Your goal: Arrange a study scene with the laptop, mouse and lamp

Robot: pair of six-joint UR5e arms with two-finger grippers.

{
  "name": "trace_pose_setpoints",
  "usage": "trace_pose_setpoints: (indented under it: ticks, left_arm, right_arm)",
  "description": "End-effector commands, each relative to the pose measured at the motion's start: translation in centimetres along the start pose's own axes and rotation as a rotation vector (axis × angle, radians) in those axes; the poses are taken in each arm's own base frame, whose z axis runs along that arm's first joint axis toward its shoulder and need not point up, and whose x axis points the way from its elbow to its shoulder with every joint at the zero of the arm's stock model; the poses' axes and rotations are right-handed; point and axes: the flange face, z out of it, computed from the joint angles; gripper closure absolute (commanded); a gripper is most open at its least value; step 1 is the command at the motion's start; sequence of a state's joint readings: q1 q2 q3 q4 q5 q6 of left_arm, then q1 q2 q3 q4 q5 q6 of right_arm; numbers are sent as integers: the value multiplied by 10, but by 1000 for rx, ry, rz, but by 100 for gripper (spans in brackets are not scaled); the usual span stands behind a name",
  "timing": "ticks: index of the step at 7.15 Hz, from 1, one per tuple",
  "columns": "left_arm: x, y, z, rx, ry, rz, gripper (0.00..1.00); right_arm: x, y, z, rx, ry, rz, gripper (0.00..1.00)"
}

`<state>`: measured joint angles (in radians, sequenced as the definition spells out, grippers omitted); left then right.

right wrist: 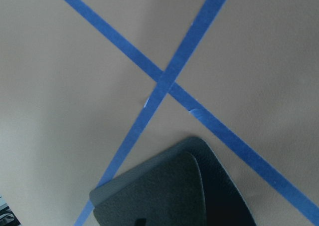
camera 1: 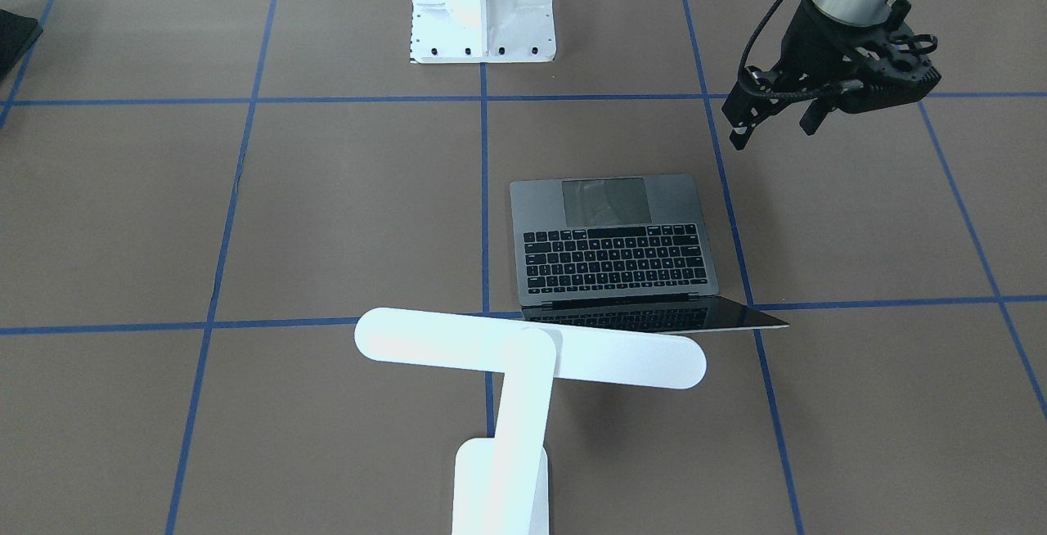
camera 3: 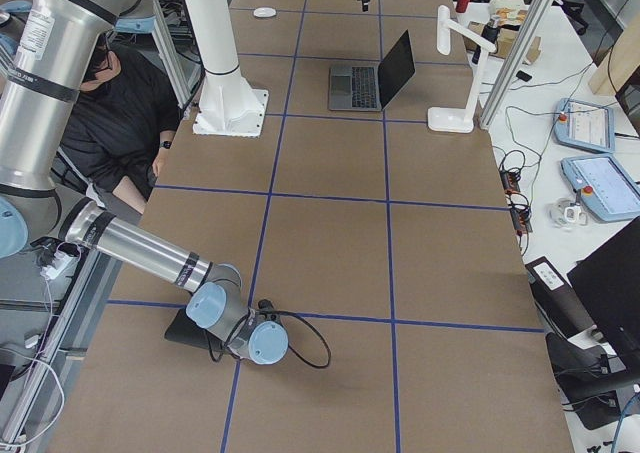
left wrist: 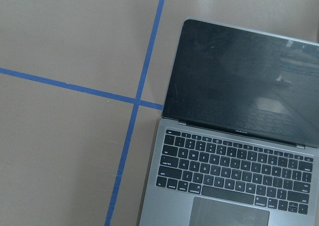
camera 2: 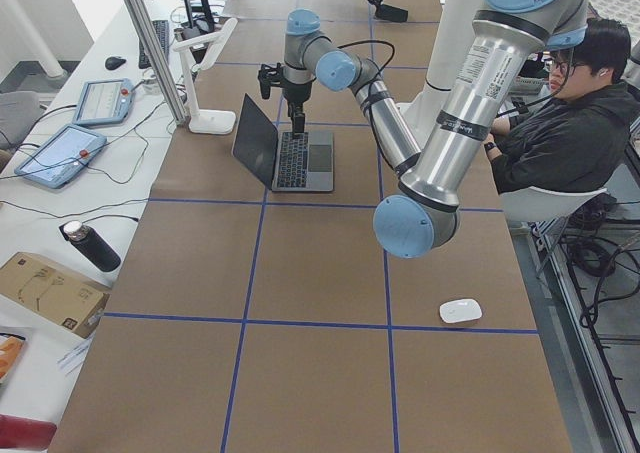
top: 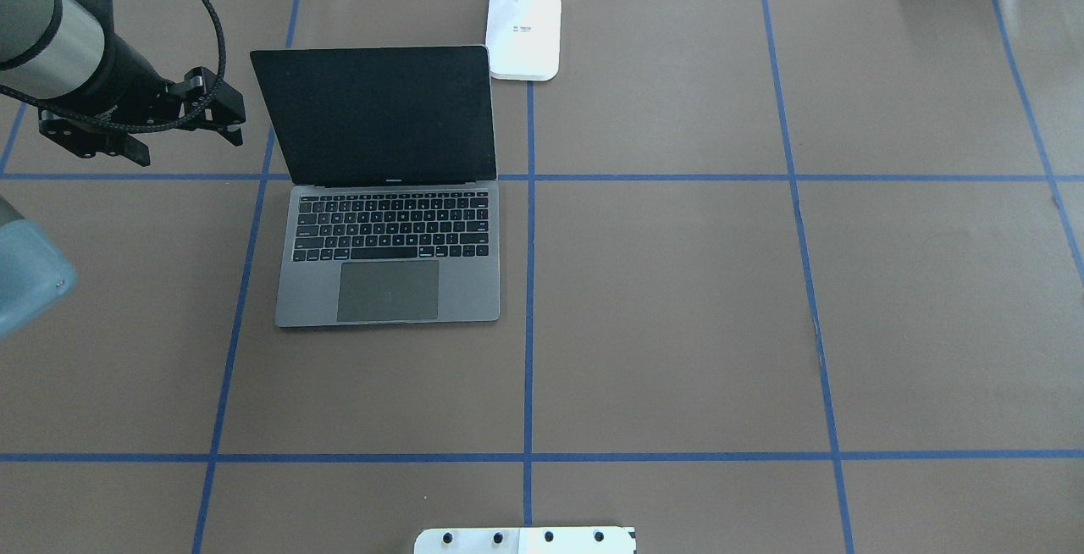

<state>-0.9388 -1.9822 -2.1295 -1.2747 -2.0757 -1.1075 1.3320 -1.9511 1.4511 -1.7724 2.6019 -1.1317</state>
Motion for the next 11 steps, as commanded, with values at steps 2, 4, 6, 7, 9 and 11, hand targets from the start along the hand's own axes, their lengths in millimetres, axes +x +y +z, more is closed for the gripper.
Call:
trace_pose_setpoints:
  ticks: [2, 4, 6, 7, 9, 11]
  left_arm:
    - [-1, 0, 1, -2, -1, -1, 0]
    - [-1, 0, 2, -4, -4, 0, 0]
    - [-15, 0, 12, -14, -29, -10, 0]
    - [-30, 2, 22, -27, -54, -20, 0]
    - [-59, 5, 37, -50, -99, 14, 0]
    - [-112, 13, 49, -96, -151, 203, 0]
  right_arm:
    - [-37, -33, -28, -3, -19, 36, 100]
    - [-116, -72, -84, 5, -35, 108, 100]
    - [-157, -102, -118, 31, -60, 162, 100]
    - [-166, -119, -130, 41, -84, 200, 100]
    - [-186, -150, -149, 104, -139, 262, 100]
    - [-216, -181, -175, 138, -104, 320, 100]
